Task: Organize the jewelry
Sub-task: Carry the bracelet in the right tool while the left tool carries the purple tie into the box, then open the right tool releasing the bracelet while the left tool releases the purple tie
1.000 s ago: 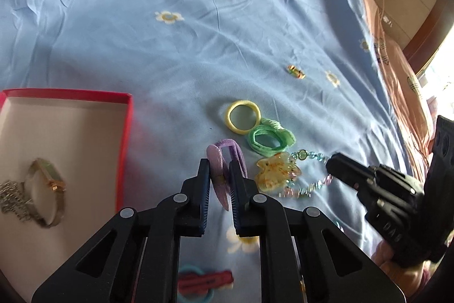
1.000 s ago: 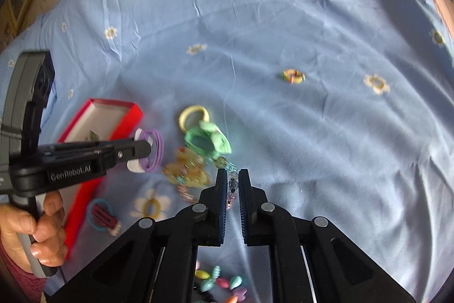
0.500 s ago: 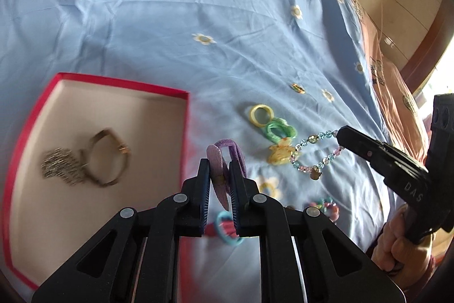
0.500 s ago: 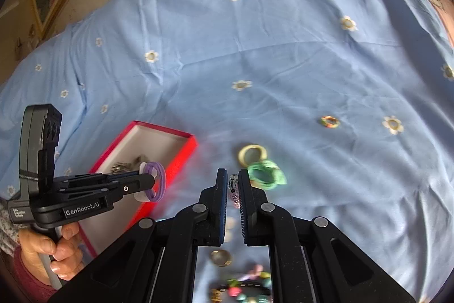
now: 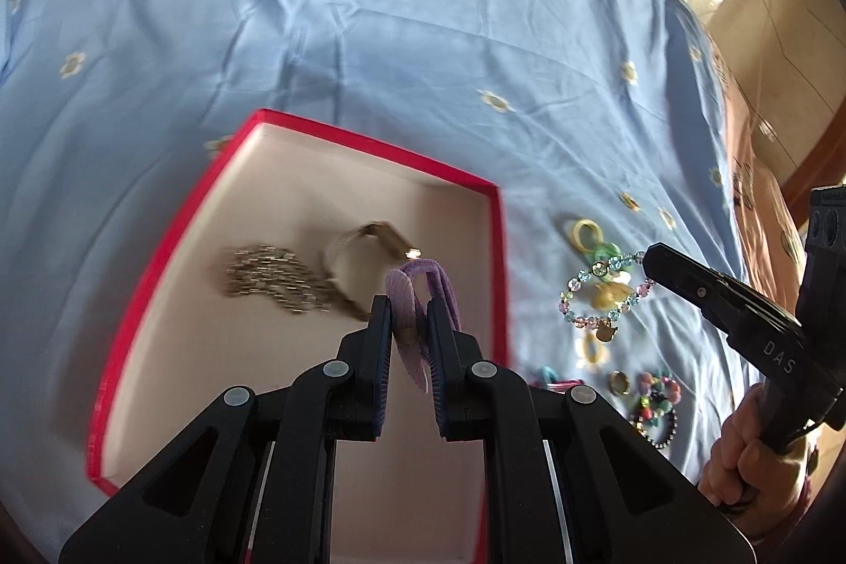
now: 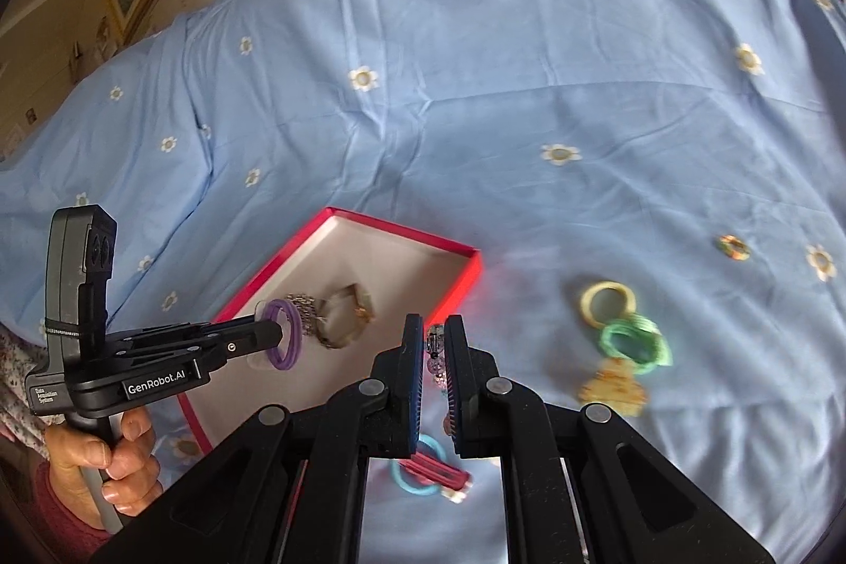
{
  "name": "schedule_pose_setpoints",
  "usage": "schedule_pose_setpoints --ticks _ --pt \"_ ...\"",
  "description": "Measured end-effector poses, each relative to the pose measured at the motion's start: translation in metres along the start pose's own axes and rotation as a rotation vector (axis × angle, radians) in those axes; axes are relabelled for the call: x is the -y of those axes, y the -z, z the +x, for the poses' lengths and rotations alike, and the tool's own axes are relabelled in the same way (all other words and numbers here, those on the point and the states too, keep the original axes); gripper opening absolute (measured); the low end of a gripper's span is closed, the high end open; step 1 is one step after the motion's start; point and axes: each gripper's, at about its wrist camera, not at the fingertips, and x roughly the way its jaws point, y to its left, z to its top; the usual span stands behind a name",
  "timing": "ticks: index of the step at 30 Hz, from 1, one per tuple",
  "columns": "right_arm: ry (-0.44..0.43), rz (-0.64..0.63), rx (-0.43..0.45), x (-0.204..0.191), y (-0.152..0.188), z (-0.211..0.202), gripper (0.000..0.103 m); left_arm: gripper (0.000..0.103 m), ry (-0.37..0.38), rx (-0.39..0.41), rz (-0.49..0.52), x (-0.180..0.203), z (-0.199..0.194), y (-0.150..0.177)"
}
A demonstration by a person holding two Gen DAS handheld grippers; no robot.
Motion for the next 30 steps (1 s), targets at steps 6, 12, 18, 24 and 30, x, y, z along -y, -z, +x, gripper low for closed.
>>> schedule_pose_setpoints --ticks 6,12,18,24,30 --pt "-0.048 -0.025 -0.02 -0.022 -0.007 0.021 0.007 0.011 -0.03 0.01 -0.034 -0.025 -0.006 0.0" --pt "-0.097 -0.062 -0.04 -0.048 -0.007 0.037 0.007 0.011 -0.046 0.007 -0.057 -0.04 -0.007 0.005" --pt "-0.133 -0.083 -0.076 -0.068 -0.001 0.055 0.007 0.011 -0.059 -0.004 -0.08 -0.055 -0.004 0.011" --pt "-0.149 -0.074 -0.136 -0.072 0.012 0.085 0.007 0.012 -0.079 -0.028 -0.091 -0.067 0.007 0.015" --pt "-0.115 -0.061 -0.175 -0.06 0.018 0.108 0.007 0.012 -0.121 -0.061 -0.083 -0.077 0.024 0.016"
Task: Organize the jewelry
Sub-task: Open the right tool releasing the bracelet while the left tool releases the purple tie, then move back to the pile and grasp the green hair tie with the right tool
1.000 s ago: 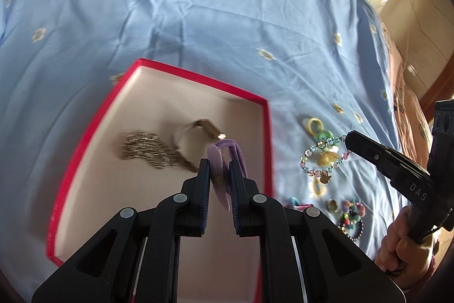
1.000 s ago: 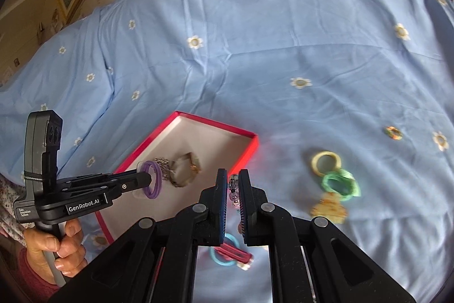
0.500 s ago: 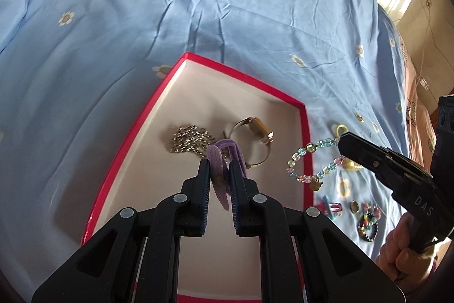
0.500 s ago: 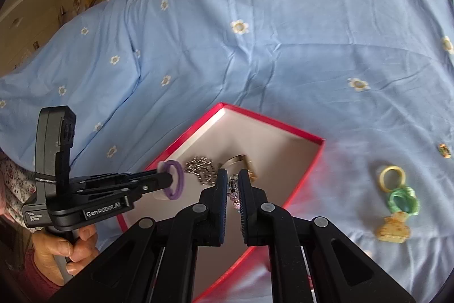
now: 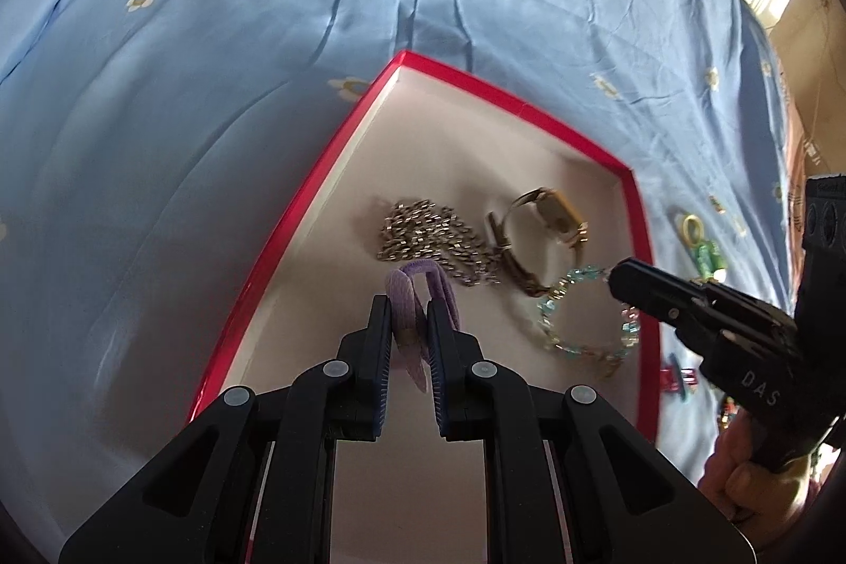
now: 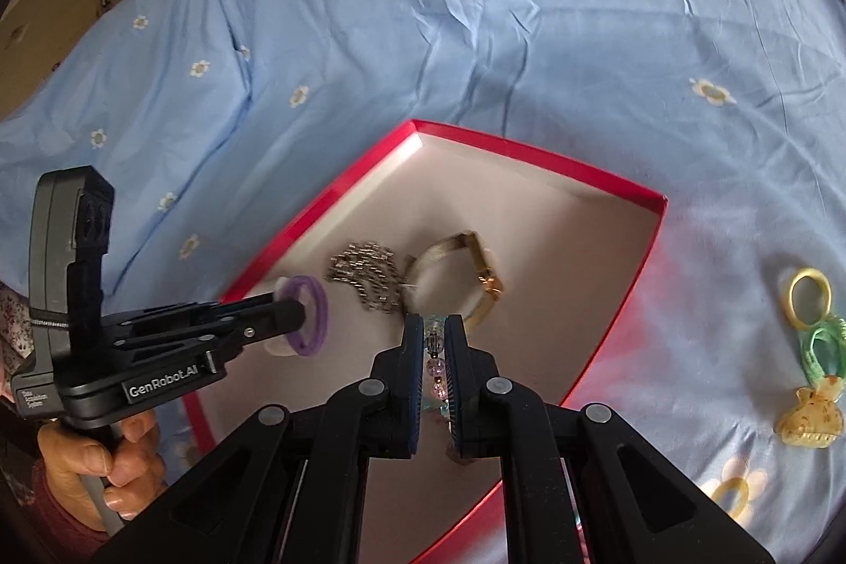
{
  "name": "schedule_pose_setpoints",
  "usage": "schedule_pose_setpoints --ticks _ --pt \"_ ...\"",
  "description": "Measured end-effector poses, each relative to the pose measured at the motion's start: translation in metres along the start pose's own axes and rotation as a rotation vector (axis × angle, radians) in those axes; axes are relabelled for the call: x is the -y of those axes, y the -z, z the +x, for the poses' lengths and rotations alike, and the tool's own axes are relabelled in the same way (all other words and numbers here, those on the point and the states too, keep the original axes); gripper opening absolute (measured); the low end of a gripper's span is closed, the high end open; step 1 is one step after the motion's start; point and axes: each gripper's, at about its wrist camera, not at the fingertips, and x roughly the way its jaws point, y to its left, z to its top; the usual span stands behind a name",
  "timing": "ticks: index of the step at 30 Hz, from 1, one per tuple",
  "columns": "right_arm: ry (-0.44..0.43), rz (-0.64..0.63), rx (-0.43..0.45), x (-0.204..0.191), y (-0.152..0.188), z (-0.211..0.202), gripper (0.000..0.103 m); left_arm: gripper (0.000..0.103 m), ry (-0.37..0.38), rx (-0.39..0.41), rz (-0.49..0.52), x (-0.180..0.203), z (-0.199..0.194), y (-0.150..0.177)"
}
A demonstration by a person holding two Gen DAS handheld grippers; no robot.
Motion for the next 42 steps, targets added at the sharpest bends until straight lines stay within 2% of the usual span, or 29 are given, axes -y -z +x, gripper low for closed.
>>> schedule_pose_setpoints --ticks 12,14,18,19,20,22,30,42 --pt "0.035 -0.02 -0.035 0.006 -0.001 0.016 0.008 0.013 -0.046 -0.014 0.02 0.002 0.01 -0.001" --pt "0.029 -0.016 -0.041 0.006 -0.002 0.018 0.013 0.015 -0.053 -0.016 0.021 0.002 0.01 -0.001" --pt "0.013 0.007 -0.041 0.011 -0.002 0.017 0.018 0.028 -0.051 -0.007 0.016 0.003 0.005 -0.001" --pt "0.014 0.009 -0.034 0.011 -0.002 0.014 0.021 0.034 -0.054 -0.004 0.015 0.003 0.003 0.0" --pt "0.013 0.013 -0.028 0.012 -0.003 0.012 0.028 0.035 -0.056 0.001 0.015 0.003 0.001 0.0" --pt "0.003 0.027 -0.017 0.013 -0.003 0.006 0.034 0.036 -0.059 0.01 0.017 0.005 -0.004 0.0" --pt "0.003 0.055 0.051 0.021 0.001 -0.033 0.034 0.037 -0.033 0.032 0.031 0.018 -0.022 0.005" --pt "0.091 0.155 0.091 0.068 0.033 -0.086 0.038 0.039 0.044 0.031 0.12 0.072 -0.037 0.017"
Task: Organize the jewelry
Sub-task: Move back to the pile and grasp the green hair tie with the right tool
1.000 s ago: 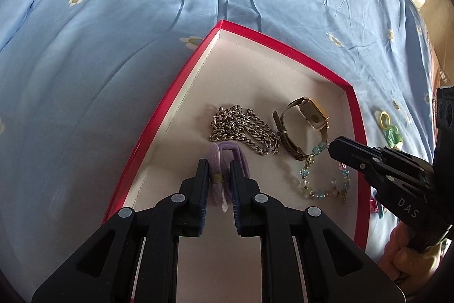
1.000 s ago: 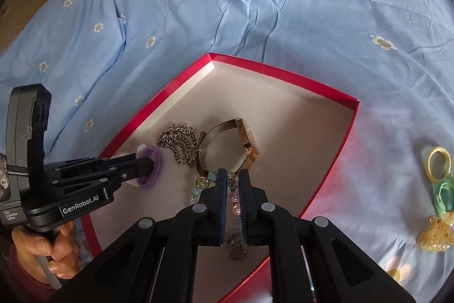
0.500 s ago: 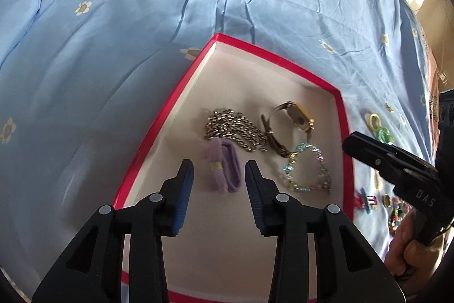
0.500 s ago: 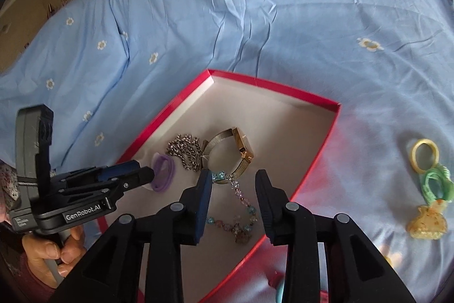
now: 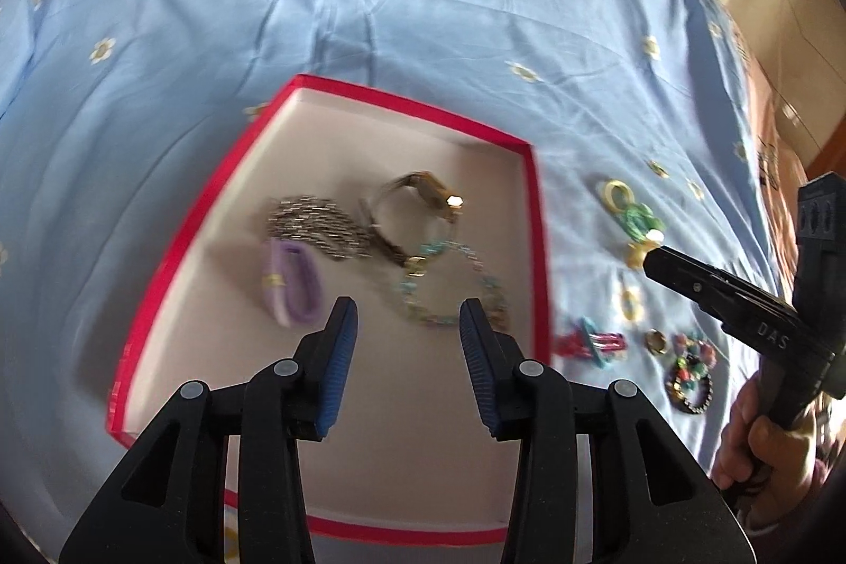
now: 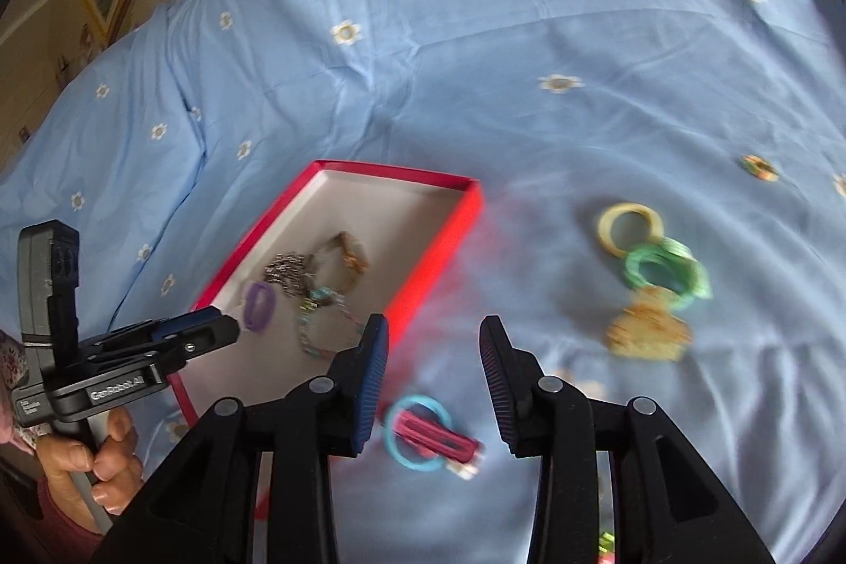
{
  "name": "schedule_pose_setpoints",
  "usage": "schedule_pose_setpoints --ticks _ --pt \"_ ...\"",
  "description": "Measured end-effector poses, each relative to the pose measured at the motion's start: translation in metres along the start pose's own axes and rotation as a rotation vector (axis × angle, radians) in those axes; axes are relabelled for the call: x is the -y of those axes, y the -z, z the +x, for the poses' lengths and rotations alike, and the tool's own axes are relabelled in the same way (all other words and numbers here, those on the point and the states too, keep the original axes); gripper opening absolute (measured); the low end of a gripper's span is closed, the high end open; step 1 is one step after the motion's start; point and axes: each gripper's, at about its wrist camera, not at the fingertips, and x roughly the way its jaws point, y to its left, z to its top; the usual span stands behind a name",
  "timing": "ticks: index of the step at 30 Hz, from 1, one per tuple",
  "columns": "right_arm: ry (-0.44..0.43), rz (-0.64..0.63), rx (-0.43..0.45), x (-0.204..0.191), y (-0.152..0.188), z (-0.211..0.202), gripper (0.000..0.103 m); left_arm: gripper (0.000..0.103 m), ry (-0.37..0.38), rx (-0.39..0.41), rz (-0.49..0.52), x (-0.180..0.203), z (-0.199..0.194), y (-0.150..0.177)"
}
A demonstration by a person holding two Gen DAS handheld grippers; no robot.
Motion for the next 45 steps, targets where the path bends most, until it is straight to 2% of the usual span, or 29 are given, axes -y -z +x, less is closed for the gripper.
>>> schedule_pose_setpoints --ticks 11,23,32,40,42,43,44,45 --pt "0.075 0.075 0.035 0.047 0.016 -0.038 0.038 0.039 0.037 -0.011 0.076 0.046 0.003 -0.001" --pt "0.105 0.131 0.043 0.083 0.023 -0.051 0.038 0.039 0.065 -0.043 0.138 0.083 0.021 -0.007" --pt "0.118 0.153 0.033 0.108 0.01 -0.039 0.038 0.04 0.117 -0.086 0.202 0.121 0.046 -0.01" --pt "0.117 0.13 -0.009 0.121 -0.011 -0.009 0.038 0.04 0.155 -0.123 0.241 0.147 0.07 -0.012" --pt "0.111 0.13 -0.02 0.124 -0.014 0.0 0.035 0.04 0.164 -0.127 0.248 0.152 0.074 -0.014" --pt "0.11 0.128 -0.026 0.125 -0.015 0.003 0.028 0.04 0.171 -0.131 0.254 0.156 0.078 -0.015" --pt "0.114 0.128 -0.031 0.127 -0.016 0.006 0.008 0.041 0.177 -0.134 0.258 0.159 0.08 -0.016" --pt "0.118 0.129 -0.03 0.128 -0.016 0.006 0.004 0.042 0.184 -0.137 0.264 0.163 0.084 -0.018"
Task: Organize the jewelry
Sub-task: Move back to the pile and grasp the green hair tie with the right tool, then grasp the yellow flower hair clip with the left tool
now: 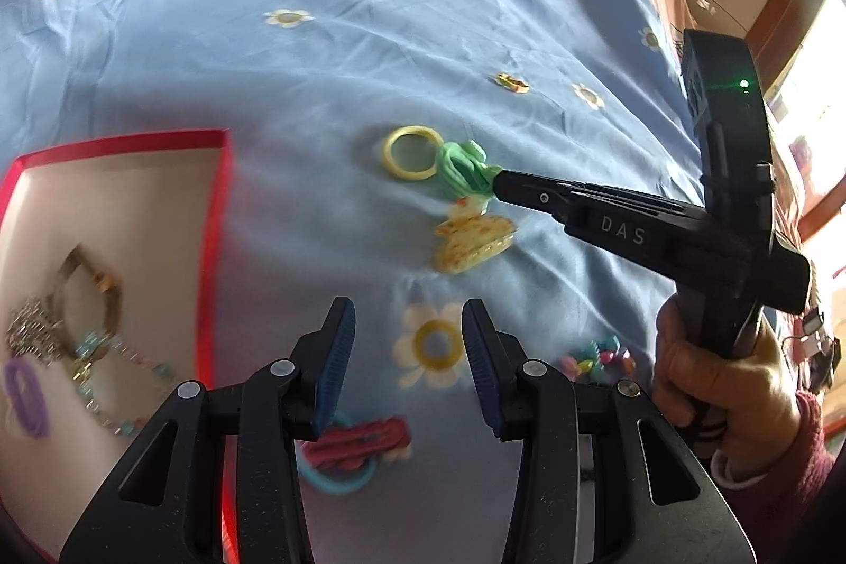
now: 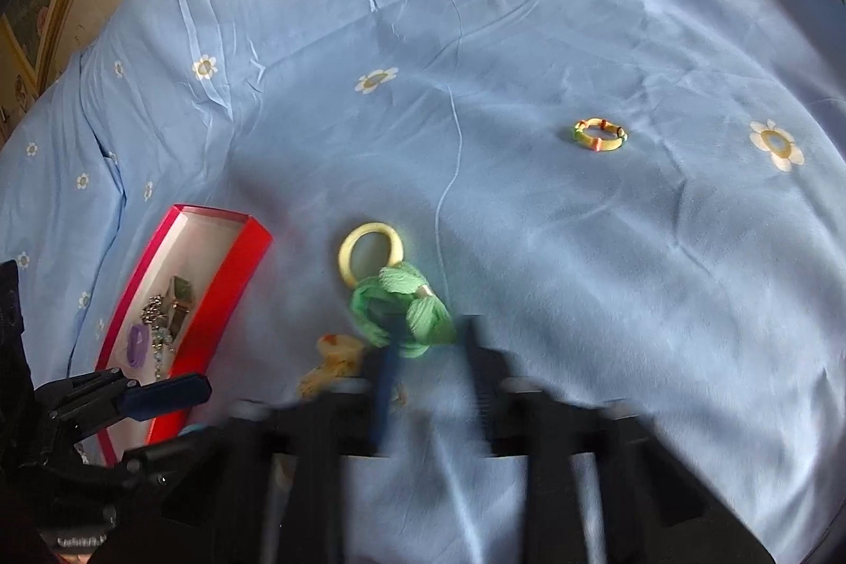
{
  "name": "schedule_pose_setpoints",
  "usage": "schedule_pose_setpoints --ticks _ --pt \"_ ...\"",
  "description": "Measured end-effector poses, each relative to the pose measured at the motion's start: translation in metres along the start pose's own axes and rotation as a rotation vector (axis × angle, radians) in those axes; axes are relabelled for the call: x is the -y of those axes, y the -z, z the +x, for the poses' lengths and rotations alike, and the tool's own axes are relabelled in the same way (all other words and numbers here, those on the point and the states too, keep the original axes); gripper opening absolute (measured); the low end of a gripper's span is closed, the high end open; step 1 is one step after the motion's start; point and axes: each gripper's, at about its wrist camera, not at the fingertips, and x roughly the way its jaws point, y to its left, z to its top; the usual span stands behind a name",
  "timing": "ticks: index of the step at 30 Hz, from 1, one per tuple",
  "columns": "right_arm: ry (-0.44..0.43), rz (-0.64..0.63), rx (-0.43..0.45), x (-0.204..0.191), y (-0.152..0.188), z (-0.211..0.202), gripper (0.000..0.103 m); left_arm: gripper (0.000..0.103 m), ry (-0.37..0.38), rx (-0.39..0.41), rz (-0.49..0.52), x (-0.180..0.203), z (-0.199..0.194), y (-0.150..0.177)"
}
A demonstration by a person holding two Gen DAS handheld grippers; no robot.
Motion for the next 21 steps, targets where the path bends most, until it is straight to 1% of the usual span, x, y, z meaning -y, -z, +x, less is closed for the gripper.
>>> schedule_pose_setpoints --ticks 2,5,11,12,13,14,15,21 --pt "0.002 0.006 0.019 0.003 0.0 -0.005 0.003 0.043 0.009 -0.005 0.013 0.005 0.009 -0.006" --pt "0.012 0.016 0.049 0.008 0.0 -0.017 0.002 0.043 0.024 -0.014 0.024 0.012 0.022 -0.015" --pt "0.025 0.08 0.105 0.026 0.0 -0.043 0.002 0.043 0.047 -0.038 0.039 0.024 0.051 -0.029" --pt "0.024 0.091 0.11 0.029 0.001 -0.046 0.002 0.039 0.049 -0.041 0.037 0.024 0.054 -0.03" --pt "0.023 0.099 0.112 0.031 0.001 -0.047 0.002 0.033 0.044 -0.04 0.034 0.025 0.056 -0.031" --pt "0.022 0.108 0.115 0.034 0.002 -0.049 0.002 0.03 0.046 -0.036 0.033 0.025 0.057 -0.031" --pt "0.022 0.112 0.115 0.035 0.002 -0.05 0.002 0.029 0.048 -0.033 0.033 0.025 0.057 -0.032" --pt "0.011 0.126 0.122 0.035 0.008 -0.057 0.002 0.029 0.06 0.0 0.021 0.022 0.042 -0.029"
